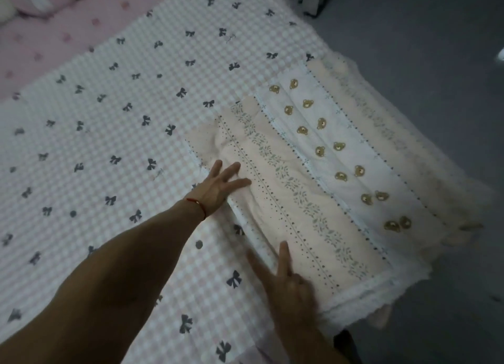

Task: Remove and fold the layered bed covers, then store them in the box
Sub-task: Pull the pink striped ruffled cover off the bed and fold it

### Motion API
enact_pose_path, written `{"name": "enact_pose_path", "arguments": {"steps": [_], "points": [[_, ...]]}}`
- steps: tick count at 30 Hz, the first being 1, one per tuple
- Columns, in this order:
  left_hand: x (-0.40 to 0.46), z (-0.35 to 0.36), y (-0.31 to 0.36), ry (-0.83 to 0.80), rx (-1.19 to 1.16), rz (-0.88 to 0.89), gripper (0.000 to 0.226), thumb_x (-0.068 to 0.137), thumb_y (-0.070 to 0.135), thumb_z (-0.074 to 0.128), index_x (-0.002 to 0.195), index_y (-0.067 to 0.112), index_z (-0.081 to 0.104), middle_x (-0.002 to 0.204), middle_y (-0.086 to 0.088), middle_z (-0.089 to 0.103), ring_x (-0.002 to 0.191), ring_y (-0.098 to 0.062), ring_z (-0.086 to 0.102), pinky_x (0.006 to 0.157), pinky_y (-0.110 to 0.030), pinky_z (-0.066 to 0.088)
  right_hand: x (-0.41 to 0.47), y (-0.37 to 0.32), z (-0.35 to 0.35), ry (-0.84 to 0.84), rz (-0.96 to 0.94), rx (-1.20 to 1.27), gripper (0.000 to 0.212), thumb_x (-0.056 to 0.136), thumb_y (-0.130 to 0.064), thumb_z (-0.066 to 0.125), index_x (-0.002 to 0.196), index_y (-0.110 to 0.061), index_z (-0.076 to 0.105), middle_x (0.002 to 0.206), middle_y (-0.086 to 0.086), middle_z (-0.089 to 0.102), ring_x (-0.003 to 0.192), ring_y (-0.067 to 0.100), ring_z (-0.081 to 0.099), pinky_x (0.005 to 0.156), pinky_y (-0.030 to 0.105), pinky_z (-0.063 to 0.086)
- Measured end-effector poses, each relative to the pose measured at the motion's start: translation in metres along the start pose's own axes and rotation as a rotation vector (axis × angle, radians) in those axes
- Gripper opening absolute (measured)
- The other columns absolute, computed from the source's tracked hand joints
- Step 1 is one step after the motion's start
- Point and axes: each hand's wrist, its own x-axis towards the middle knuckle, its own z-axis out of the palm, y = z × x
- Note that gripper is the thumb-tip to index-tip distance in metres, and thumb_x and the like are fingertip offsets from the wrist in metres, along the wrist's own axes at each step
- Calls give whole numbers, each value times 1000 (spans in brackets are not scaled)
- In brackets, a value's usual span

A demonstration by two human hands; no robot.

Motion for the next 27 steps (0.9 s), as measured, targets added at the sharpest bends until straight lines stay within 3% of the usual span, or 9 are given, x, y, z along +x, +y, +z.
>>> {"name": "enact_pose_path", "arguments": {"steps": [2,4,6,8,10,13,15,19,27], "points": [[0,-11,2,132,27,66,83,79,-26,52,138,32,52,155,-11,37,138,-50,30,94,-61,50,-8,6,-24,-62,-16,33,60,96,-12,38,147,-43,37,140,16,56,58,20,66,53,34,54],[-1,-39,11,210,51,123,74,75,-24,60,130,24,58,144,-11,49,126,-45,40,90,-56,53,-21,23,-60,-72,-8,3,46,95,-12,48,134,-35,53,138,4,51,88,22,71,75,40,59],[-2,-87,27,240,34,182,64,78,-19,63,130,20,60,138,-12,55,128,-44,41,97,-54,51,-30,44,-117,88,63,18,43,67,-6,75,102,-31,77,107,0,71,68,18,72,57,39,60],[0,-131,48,293,10,237,46,87,-9,61,125,17,64,117,-10,65,116,-36,51,92,-48,53,-37,78,-161,199,133,-31,45,35,-6,92,73,-29,82,69,-5,74,46,14,65,41,32,53],[3,-181,73,345,-12,261,30,93,1,58,117,19,65,92,-6,66,94,-27,57,74,-41,53,-42,105,-221,289,252,-76,29,41,-19,94,65,-26,80,58,-5,70,47,15,62,48,29,51],[9,-257,112,411,2,282,21,93,8,55,110,21,59,81,-7,63,81,-28,58,60,-35,44,-47,142,-315,520,284,-172,27,49,-13,96,62,-22,74,55,2,65,46,25,61,49,33,52],[13,-307,134,453,12,251,21,93,8,53,111,19,57,86,-11,64,83,-32,60,63,-39,47,-47,165,-371,658,239,-259,33,49,1,93,68,-18,73,59,7,66,50,29,63,52,37,55],[-8,-429,172,626,36,250,16,101,23,49,116,24,54,94,-11,67,82,-32,64,71,-43,54,-65,185,-517,877,220,-405,27,68,-10,85,91,-20,75,80,9,72,74,34,68,66,41,48],[-119,-612,149,755,133,237,32,95,42,63,114,18,56,90,-15,68,79,-37,64,65,-38,49,-76,141,-716,1028,-99,-508,25,79,-15,80,101,-24,71,91,5,68,84,34,67,67,42,49]]}}
